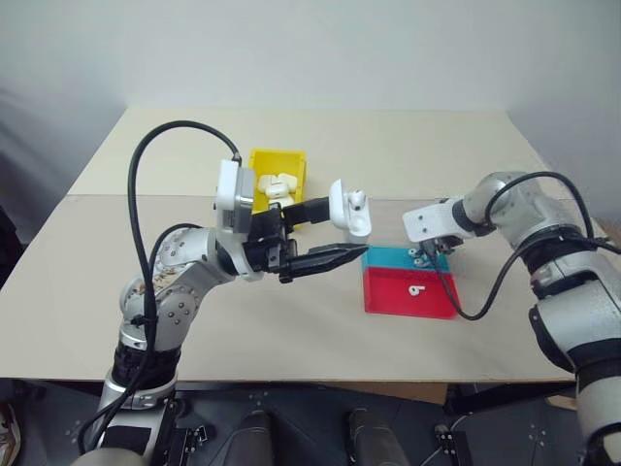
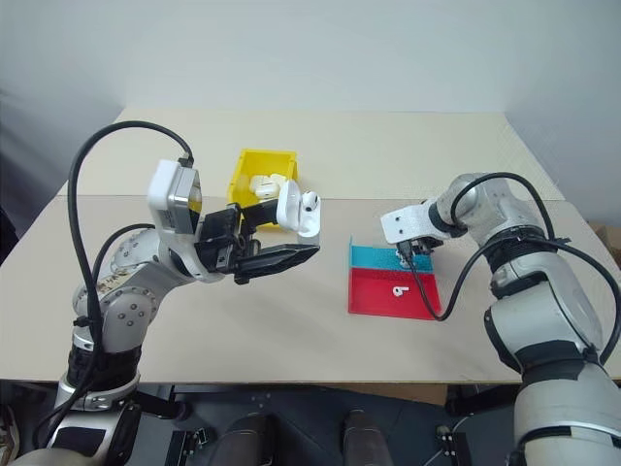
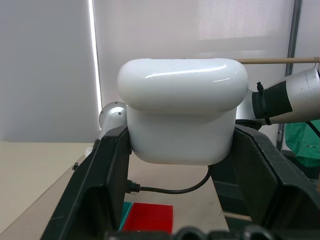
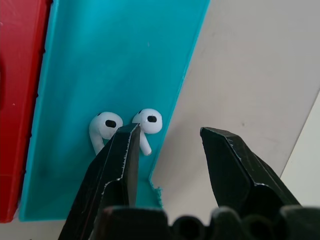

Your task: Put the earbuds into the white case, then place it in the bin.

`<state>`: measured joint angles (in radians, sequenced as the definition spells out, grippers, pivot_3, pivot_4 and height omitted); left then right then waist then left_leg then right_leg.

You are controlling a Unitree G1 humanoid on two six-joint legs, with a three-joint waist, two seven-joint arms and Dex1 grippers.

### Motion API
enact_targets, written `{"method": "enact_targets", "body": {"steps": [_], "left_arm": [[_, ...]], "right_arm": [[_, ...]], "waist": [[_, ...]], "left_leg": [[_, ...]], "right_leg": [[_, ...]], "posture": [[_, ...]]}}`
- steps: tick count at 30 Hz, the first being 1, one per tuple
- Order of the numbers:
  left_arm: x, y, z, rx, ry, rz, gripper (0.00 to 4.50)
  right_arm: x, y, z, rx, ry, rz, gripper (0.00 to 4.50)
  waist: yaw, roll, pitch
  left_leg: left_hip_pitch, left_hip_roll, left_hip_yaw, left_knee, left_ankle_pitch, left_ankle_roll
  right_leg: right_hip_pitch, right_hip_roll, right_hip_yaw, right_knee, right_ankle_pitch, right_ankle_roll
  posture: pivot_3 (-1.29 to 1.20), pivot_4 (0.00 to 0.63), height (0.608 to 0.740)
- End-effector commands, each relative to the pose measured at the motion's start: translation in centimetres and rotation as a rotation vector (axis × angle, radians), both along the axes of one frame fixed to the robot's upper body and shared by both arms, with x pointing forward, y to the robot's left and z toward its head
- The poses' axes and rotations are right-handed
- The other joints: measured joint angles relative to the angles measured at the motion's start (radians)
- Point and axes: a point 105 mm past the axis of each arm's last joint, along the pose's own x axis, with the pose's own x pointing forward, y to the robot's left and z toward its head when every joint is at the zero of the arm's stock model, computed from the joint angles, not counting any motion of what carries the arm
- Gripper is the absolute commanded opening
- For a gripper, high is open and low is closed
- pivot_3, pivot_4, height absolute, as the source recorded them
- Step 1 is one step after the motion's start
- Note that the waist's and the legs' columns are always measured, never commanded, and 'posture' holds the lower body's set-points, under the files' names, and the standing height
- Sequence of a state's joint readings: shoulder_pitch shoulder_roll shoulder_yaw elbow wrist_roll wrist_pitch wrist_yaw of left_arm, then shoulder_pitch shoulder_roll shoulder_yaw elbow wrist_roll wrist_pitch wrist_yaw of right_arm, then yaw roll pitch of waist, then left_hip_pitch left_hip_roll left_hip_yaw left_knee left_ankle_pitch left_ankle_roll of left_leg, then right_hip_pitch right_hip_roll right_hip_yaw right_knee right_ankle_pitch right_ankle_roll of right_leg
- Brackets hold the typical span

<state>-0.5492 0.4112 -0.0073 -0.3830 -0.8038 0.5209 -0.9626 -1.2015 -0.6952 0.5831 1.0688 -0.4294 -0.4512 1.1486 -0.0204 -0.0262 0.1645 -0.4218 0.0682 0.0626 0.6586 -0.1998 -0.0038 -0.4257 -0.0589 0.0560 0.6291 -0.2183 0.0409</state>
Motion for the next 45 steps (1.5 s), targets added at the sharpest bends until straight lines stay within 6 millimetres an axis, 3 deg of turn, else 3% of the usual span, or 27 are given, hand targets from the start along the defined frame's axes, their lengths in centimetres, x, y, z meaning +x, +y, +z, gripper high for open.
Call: {"method": "enact_targets", "body": {"steps": [1, 20, 23, 26, 33, 38, 42, 45], "left_arm": [[-0.9, -0.1, 0.9, -0.012, -0.064, -0.001, 2.75], [-1.3, 0.0, 1.2, -0.015, -0.061, 0.039, 2.75], [-1.3, 0.1, 1.3, -0.012, -0.062, 0.042, 2.75], [-1.2, 0.1, 1.3, -0.009, -0.062, 0.041, 2.75], [-1.1, 0.1, 1.2, -0.002, -0.061, 0.035, 2.75], [-1.0, 0.0, 1.2, -0.002, -0.056, 0.022, 2.75], [-1.1, -0.1, 1.2, -0.010, -0.055, 0.007, 2.75], [-1.1, -0.3, 1.2, -0.017, -0.051, -0.010, 2.75]], "right_arm": [[0.4, 0.1, 1.1, 0.006, -0.037, 0.010, 2.35], [0.2, 0.4, -0.6, -0.016, 0.004, 0.025, 2.35], [0.2, 0.5, -0.7, -0.003, 0.007, 0.023, 1.74], [0.1, 0.6, -0.7, 0.001, 0.014, 0.030, 0.79], [0.0, 0.4, -0.6, 0.020, 0.010, 0.022, 0.79], [0.4, 0.4, 1.8, 0.143, -0.040, -0.009, 0.79], [0.0, 1.1, 5.5, 0.426, -0.055, -0.054, 0.79], [-2.0, 1.1, 7.7, 0.673, -0.014, -0.090, 0.79]], "waist": [[0.000, 0.000, 0.000], [-0.011, 0.000, 0.000], [-0.016, 0.000, 0.000], [-0.021, 0.000, 0.000], [-0.022, 0.000, 0.000], [-0.022, 0.000, 0.000], [-0.021, 0.000, 0.000], [-0.015, 0.000, 0.000]], "left_leg": [[0.000, 0.000, 0.000, 0.000, 0.000, 0.000], [0.002, 0.000, 0.000, 0.000, 0.000, 0.000], [0.002, 0.000, 0.000, 0.000, 0.000, 0.000], [0.003, 0.000, 0.000, 0.000, 0.000, 0.000], [0.003, 0.000, 0.000, 0.000, 0.000, 0.000], [0.002, 0.000, 0.000, 0.000, 0.000, 0.000], [0.002, 0.000, 0.000, 0.000, 0.000, 0.000], [0.002, 0.000, -0.001, 0.000, 0.000, 0.000]], "right_leg": [[0.000, 0.000, 0.000, 0.000, 0.000, 0.000], [0.002, 0.000, 0.000, 0.001, 0.000, 0.000], [0.002, 0.000, 0.000, 0.001, 0.000, 0.000], [0.002, 0.000, 0.000, 0.001, 0.000, 0.000], [0.002, 0.000, 0.000, 0.001, 0.000, 0.000], [0.002, 0.000, 0.000, 0.001, 0.000, 0.000], [0.002, 0.000, 0.000, 0.001, 0.000, 0.000], [0.003, 0.000, 0.000, 0.001, 0.000, 0.000]], "posture": [[0.00, 0.150, 0.740], [0.00, 0.150, 0.740], [0.00, 0.150, 0.740], [0.00, 0.150, 0.740], [0.00, 0.150, 0.740], [0.00, 0.150, 0.740], [0.00, 0.150, 0.740], [0.00, 0.150, 0.740]]}}
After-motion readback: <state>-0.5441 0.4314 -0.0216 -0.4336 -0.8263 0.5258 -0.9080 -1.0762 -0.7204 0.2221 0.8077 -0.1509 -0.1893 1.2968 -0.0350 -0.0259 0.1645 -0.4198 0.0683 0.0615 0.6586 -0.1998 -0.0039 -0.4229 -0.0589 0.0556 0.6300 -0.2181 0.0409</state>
